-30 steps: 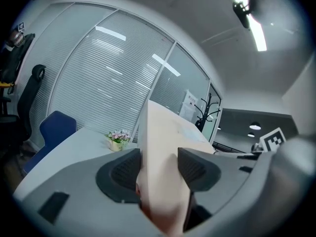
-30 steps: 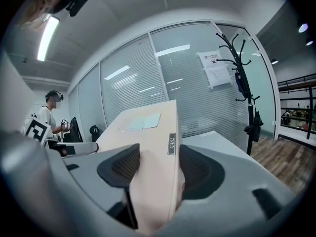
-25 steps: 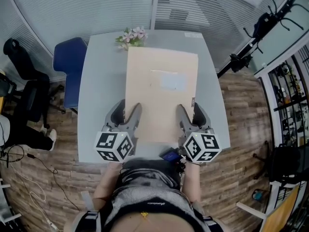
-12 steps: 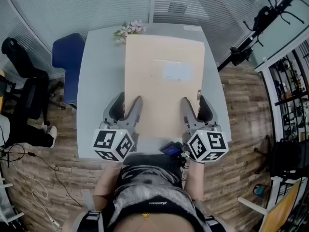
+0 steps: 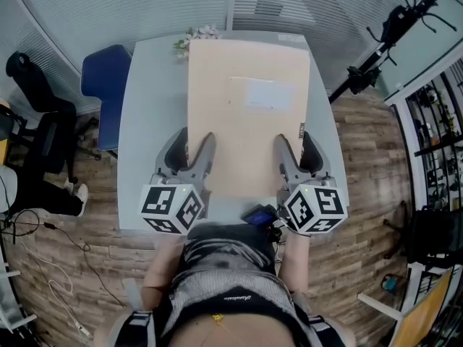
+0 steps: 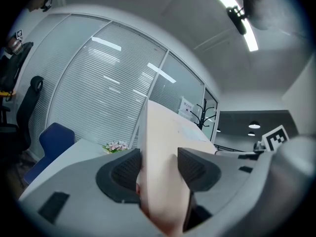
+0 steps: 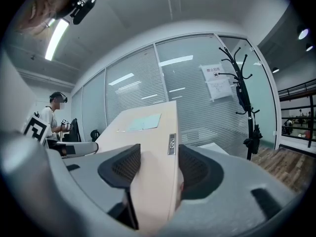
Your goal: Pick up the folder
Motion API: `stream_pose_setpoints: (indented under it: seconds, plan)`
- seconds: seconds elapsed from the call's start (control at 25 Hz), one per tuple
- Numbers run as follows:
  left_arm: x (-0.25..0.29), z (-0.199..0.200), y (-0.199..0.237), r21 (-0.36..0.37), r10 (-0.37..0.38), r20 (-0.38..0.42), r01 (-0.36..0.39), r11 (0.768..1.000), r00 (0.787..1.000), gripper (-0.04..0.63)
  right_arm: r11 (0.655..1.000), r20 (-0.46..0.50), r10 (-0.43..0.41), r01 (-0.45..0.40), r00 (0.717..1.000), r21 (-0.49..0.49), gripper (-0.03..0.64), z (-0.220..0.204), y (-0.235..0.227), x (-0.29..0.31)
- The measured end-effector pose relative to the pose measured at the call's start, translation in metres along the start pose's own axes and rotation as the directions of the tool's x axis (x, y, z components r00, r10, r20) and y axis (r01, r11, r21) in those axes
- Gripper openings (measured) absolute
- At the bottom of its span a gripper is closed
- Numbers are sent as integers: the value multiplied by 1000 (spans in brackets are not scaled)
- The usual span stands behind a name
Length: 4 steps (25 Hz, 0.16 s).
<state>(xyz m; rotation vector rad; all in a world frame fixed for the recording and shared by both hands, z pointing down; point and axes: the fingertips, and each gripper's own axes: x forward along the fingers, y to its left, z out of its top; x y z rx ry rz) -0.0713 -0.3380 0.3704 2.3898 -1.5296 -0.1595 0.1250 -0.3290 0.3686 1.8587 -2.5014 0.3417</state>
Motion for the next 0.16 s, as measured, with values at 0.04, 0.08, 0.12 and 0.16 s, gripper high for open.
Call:
stream_pose_setpoints:
  seconds: [0.04, 0.08, 0.12, 0.16]
  plan:
    - [-1, 0, 0, 2, 3, 1, -3, 1000, 1000, 219, 1000, 1, 1, -1, 1000, -1, 244, 0, 1, -1]
    - [-3, 1, 0, 5, 6, 1, -6, 1000, 1000, 219, 1000, 1, 1, -1, 1000, -1, 244, 0, 2, -1]
    - [-4, 1, 0, 8, 9, 1, -9, 1000, 1000, 220, 1000, 1, 2, -2, 1000, -1, 244, 0, 3, -2]
    - [-5, 2, 0, 12, 12, 0, -12, 1000, 1000, 219, 1000, 2, 2, -2, 1000, 0, 244, -1, 4, -2]
